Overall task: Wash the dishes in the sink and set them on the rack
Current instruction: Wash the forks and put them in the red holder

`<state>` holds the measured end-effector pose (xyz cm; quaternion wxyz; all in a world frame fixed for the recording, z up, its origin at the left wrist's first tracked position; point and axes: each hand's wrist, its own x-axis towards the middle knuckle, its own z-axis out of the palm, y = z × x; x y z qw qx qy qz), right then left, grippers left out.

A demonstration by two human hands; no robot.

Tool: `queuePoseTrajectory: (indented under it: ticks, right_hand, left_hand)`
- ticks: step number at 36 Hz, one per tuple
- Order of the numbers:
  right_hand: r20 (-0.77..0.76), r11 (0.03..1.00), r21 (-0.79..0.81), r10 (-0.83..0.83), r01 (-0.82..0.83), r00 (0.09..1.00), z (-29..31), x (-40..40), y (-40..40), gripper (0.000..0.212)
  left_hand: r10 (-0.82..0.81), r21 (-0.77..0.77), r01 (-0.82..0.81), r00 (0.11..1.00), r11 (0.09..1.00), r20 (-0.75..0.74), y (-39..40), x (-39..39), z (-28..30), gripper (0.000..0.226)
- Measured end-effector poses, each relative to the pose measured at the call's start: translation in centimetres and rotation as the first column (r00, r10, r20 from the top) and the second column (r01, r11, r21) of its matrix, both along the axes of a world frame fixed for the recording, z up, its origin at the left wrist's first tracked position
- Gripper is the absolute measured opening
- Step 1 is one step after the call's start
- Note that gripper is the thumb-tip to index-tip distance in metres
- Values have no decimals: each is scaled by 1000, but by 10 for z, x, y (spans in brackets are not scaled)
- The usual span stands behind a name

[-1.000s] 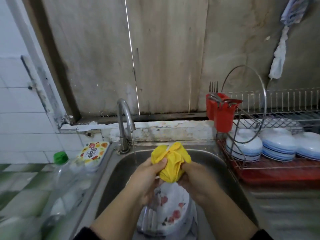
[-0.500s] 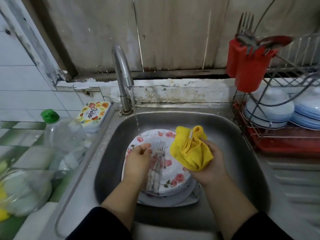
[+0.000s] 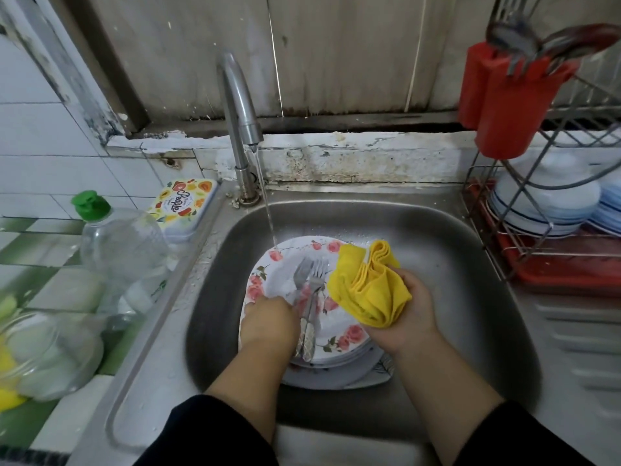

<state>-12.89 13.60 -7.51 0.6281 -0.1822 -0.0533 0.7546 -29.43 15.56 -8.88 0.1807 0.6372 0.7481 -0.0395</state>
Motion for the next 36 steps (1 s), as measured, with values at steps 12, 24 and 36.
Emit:
queuePoseTrajectory:
  ticks: [12,24,36]
  right_hand:
    - [-58,997,-21,-76,75,995,2,6,-1,47]
    - [-60,998,-56,-19,16,998,9,0,-5,81]
    - [263,983,-7,177,-182,948,3,-21,-4,54]
  left_hand:
    - [46,204,-168,869,965,493,-17,9,32,21]
    - [-20,192,-230,592,954,806,-56,22,68,22]
    - [-103,191,-38,732,981,673,-60,24,59,24]
